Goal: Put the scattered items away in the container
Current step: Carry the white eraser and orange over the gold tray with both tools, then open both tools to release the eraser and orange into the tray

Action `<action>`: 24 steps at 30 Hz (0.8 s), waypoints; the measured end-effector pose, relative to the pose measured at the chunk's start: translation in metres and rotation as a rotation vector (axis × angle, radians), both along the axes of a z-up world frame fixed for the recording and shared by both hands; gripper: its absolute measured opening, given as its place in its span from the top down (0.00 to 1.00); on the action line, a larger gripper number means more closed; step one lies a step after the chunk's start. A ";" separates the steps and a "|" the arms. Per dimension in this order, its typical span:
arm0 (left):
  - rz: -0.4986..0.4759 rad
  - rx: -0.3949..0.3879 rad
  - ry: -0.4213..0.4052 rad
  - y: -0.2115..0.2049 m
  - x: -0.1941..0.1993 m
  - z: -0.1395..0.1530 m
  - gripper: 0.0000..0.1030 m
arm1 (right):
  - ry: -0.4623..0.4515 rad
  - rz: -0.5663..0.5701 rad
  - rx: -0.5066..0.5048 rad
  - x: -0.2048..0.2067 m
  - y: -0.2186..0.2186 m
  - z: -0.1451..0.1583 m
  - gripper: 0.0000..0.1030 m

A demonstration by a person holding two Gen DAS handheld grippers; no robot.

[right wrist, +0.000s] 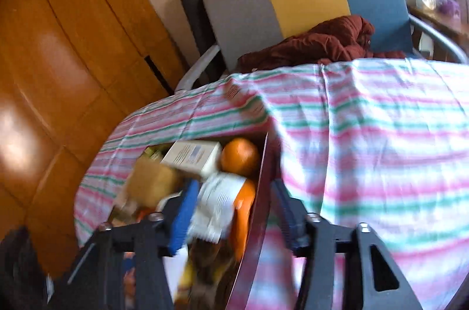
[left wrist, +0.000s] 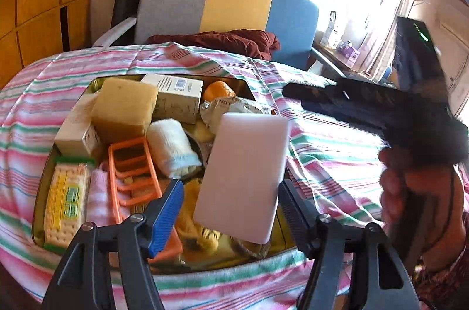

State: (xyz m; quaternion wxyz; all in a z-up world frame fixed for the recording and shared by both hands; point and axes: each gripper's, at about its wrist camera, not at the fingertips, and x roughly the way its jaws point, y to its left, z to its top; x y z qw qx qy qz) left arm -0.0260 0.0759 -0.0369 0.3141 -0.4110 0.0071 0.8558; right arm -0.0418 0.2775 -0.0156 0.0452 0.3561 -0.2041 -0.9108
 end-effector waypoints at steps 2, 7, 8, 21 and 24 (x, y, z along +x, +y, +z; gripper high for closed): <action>-0.009 -0.015 -0.017 0.004 -0.001 -0.004 0.33 | 0.004 0.042 -0.007 0.017 -0.013 0.000 0.60; 0.040 -0.016 0.032 -0.002 0.005 0.007 0.33 | 0.010 0.105 0.054 0.037 -0.042 0.003 0.71; 0.060 0.009 0.041 -0.010 0.006 0.011 0.33 | 0.001 0.113 0.091 0.040 -0.047 0.003 0.72; 0.358 0.107 0.042 -0.096 0.006 0.014 0.32 | -0.158 0.095 0.295 -0.002 -0.064 -0.028 0.80; 0.367 0.121 0.018 -0.100 0.004 0.006 0.32 | -0.089 0.077 0.238 0.024 -0.057 -0.007 0.80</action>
